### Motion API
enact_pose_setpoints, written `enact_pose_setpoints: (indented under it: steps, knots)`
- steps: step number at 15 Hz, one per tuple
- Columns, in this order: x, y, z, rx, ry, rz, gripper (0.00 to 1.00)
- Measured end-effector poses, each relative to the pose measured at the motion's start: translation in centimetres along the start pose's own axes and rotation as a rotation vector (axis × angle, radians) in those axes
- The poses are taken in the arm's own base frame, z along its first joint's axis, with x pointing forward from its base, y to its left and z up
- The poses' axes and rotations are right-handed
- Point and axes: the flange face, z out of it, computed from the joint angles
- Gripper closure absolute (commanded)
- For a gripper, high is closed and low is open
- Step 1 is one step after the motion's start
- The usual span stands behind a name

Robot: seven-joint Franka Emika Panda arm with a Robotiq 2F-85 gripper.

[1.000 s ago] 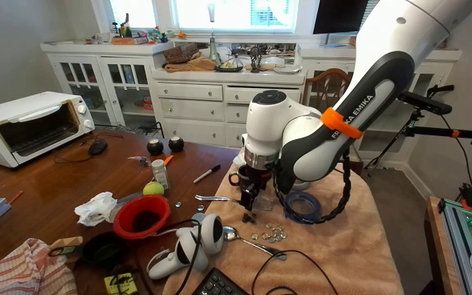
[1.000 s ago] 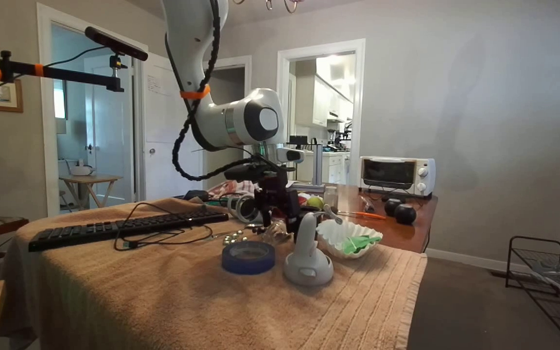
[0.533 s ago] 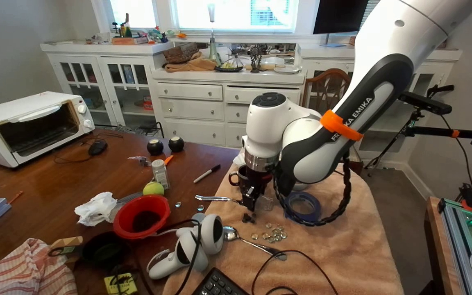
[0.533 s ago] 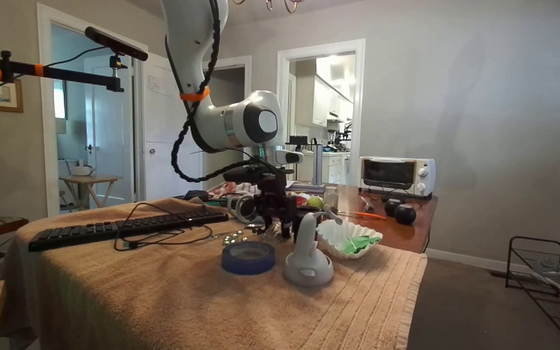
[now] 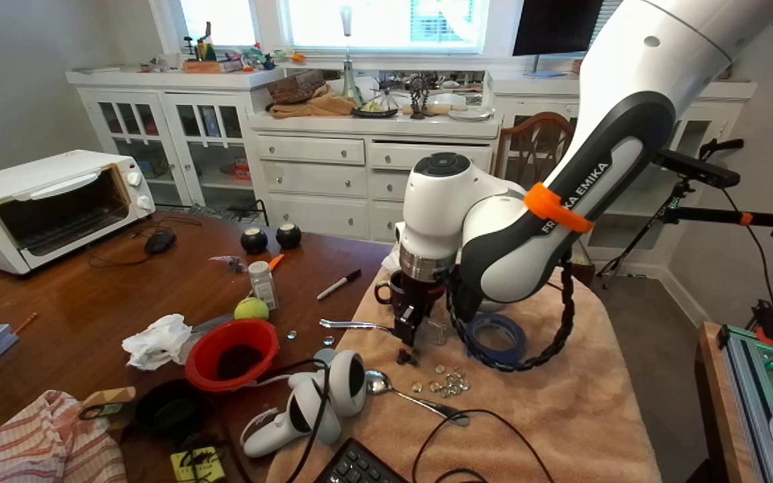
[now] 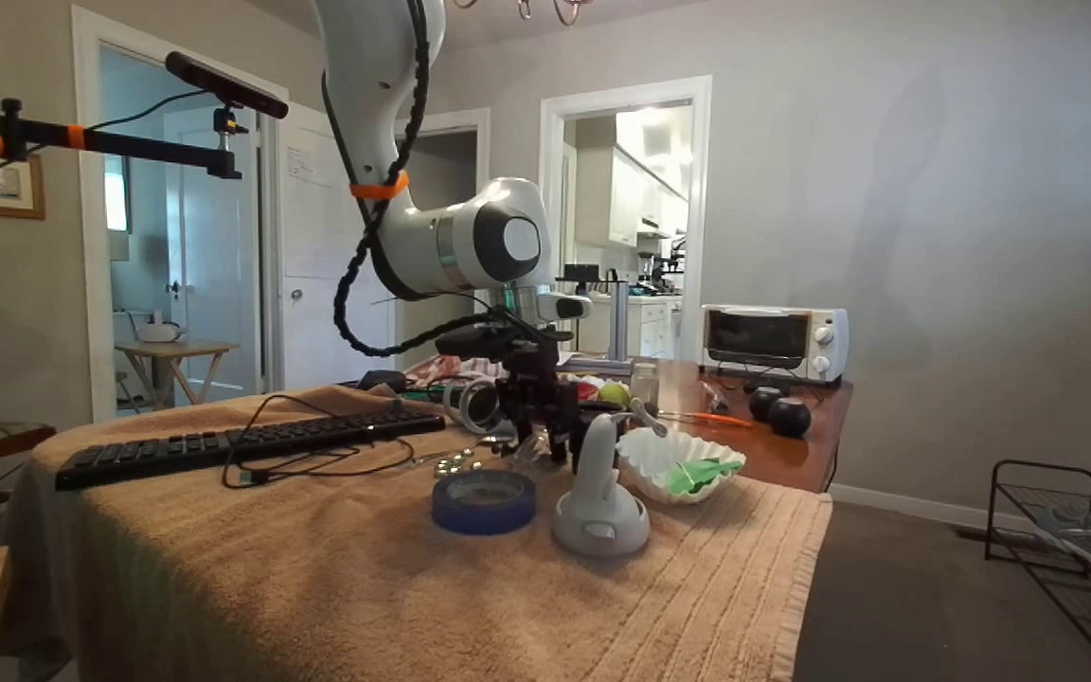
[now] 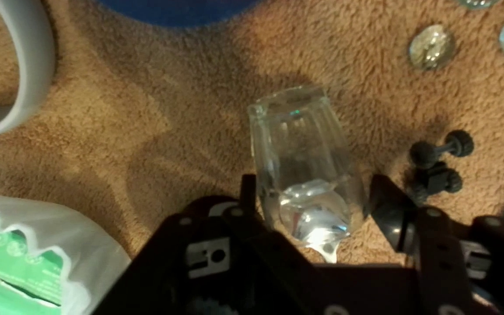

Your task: Place the glass cup upright.

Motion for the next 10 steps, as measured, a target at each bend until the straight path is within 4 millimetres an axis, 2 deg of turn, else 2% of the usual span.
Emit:
enact_pose_setpoints:
  steps: [1, 10]
  knots:
    - [0.01, -0.01, 0.04, 0.001, 0.002, -0.001, 0.66]
    - [-0.16, -0.13, -0.04, -0.011, -0.026, -0.044, 0.66]
